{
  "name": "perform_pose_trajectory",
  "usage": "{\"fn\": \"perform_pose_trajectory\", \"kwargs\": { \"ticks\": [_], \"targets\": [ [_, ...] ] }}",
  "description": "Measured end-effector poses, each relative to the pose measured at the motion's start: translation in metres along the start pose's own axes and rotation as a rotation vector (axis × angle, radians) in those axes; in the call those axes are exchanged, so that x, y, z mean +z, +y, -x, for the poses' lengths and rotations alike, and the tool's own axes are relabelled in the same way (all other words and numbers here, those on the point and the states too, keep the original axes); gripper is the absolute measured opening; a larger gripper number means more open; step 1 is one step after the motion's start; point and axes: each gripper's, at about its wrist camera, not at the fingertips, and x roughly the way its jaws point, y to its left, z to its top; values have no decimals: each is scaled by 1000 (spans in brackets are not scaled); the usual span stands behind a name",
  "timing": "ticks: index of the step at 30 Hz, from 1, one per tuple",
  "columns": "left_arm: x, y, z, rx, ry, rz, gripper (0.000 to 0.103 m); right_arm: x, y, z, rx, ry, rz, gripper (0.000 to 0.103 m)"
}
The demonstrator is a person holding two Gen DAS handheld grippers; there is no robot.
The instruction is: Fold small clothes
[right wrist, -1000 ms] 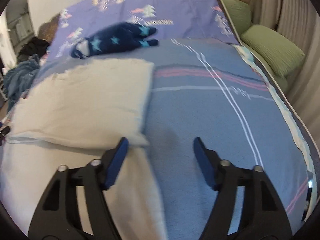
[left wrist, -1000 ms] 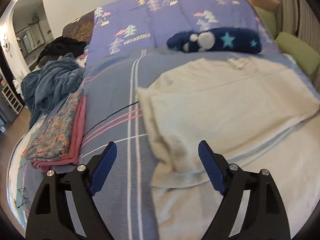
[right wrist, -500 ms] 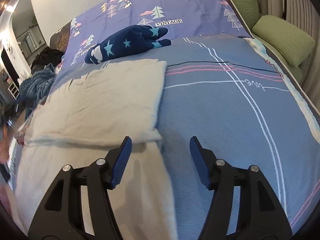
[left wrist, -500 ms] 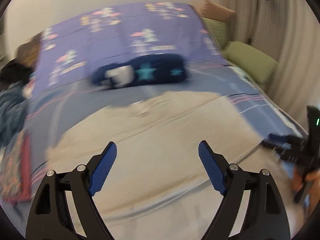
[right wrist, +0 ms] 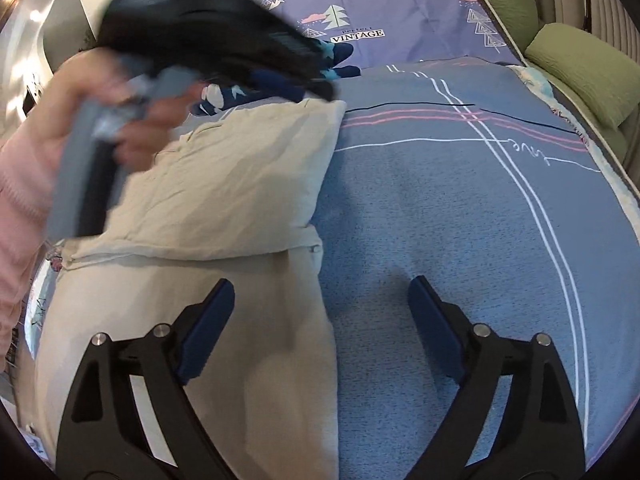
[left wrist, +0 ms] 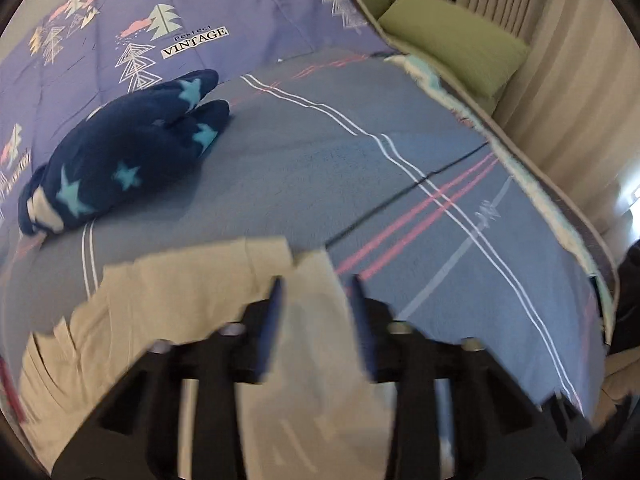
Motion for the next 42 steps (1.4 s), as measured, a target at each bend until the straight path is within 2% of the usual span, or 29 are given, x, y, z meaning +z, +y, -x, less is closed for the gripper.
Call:
{"fn": "perform_pose_trajectory", "kwargs": {
  "ticks": [5,6,7,9,12,16,17,18,20,23,24,26,28,30,32,33,34,36,38,39,40,41,42],
  "targets": [
    [24,-25,-28,103,62,-97,49,0,-11,5,76,-17,-59,91],
    [27,-29,-34,114,93,-116,43,-1,-13,5,89,-19,-68,91],
    [26,-31,-37,125,127,-135,32,-1,-14,6,97,-22,-75,91],
    [25,-37,-43,162,175,-174,23,-1,-15,7,105,-25,-82,91],
    [24,-40,-41,198,192,-220,23,-1,-16,8,113,-26,-88,91],
    [28,-33,-45,205,227,-191,22,-1,-17,9,114,-27,-89,91],
    [28,-34,-45,200,227,-190,16,-1,-17,9,115,-27,-90,91],
    [28,-34,-46,186,234,-181,2,-1,-17,9,117,-28,-92,91],
    [29,-33,-43,168,217,-146,1,-2,-17,9,119,-28,-94,91],
    [44,-13,-12,-46,75,34,0,-1,-17,9,117,-28,-93,91],
    [50,-2,4,-130,-2,100,0,-1,-17,8,115,-27,-92,91],
    [58,15,24,-226,-102,201,0,-1,-16,8,110,-26,-88,91],
    [63,22,31,-197,-136,225,0,-2,-15,8,107,-25,-86,91],
    [62,18,26,-145,-107,186,0,-2,-16,8,109,-26,-87,91],
    [59,10,19,-123,-67,134,0,-2,-16,9,114,-27,-91,91],
    [55,5,14,-116,-39,99,4,-2,-17,8,115,-27,-92,91],
    [51,3,12,-105,-22,75,23,-2,-17,8,114,-26,-92,91],
    [43,-7,2,-76,18,30,52,-2,-16,8,112,-25,-90,91],
    [36,-13,-10,-36,59,-30,52,-2,-16,8,112,-25,-90,91],
    [33,-20,-21,13,88,-78,41,-2,-17,8,114,-25,-92,91],
    [28,-24,-28,43,111,-100,3,-2,-17,8,117,-26,-93,91],
    [25,-25,-38,76,145,-99,1,-2,-18,8,119,-27,-95,91],
    [24,-24,-36,86,128,-82,1,-2,-18,8,121,-28,-97,91]
  ]
}}
